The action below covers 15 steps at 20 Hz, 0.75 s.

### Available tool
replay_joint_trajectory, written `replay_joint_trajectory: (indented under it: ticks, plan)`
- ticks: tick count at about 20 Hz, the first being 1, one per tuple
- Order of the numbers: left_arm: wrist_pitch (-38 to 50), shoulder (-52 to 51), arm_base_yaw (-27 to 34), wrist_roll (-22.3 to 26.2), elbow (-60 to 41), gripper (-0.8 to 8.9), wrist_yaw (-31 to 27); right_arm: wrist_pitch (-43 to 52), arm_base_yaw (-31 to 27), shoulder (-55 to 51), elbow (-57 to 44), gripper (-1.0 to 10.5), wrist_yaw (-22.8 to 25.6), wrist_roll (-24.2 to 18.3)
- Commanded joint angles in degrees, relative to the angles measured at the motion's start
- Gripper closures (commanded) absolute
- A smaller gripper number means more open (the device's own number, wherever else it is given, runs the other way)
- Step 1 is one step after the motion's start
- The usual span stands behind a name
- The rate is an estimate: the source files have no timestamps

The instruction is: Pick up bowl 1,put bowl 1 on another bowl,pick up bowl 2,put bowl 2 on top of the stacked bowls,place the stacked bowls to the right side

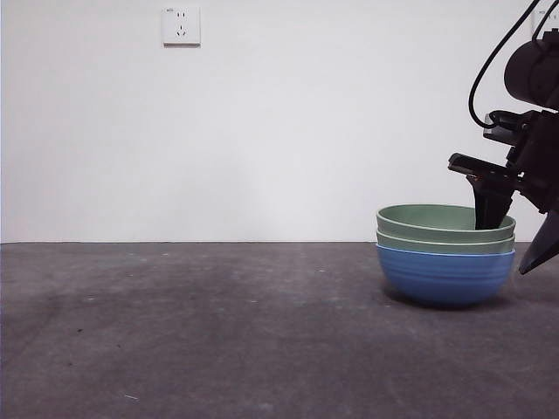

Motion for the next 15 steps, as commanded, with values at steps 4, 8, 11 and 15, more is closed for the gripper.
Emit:
replay_joint_trajectory:
  ticks: [4, 8, 11, 15]
  plan:
    - [-0.20, -0.02, -0.17, 0.55, -0.13, 4.98, -0.07, -1.36, 0.09, -5.84, -0.37, 6.8, -0.02, -0.70]
    - [-0.20, -0.02, -0.17, 2.47, -0.13, 4.99, -0.09, -10.03, 0.09, -17.51, -0.37, 6.8, 0.09, -1.14]
    - [-0.28, -0.02, -0.17, 3.76, -0.13, 4.99, -0.04, -21.90, 1.01, -26.51, -0.37, 6.9, -0.11, -2.69]
    - [-0.48, -0.02, -0.17, 4.85, -0.13, 4.99, 0.17, -35.65, 6.27, -37.57, -0.37, 6.9, -0.04, -3.61]
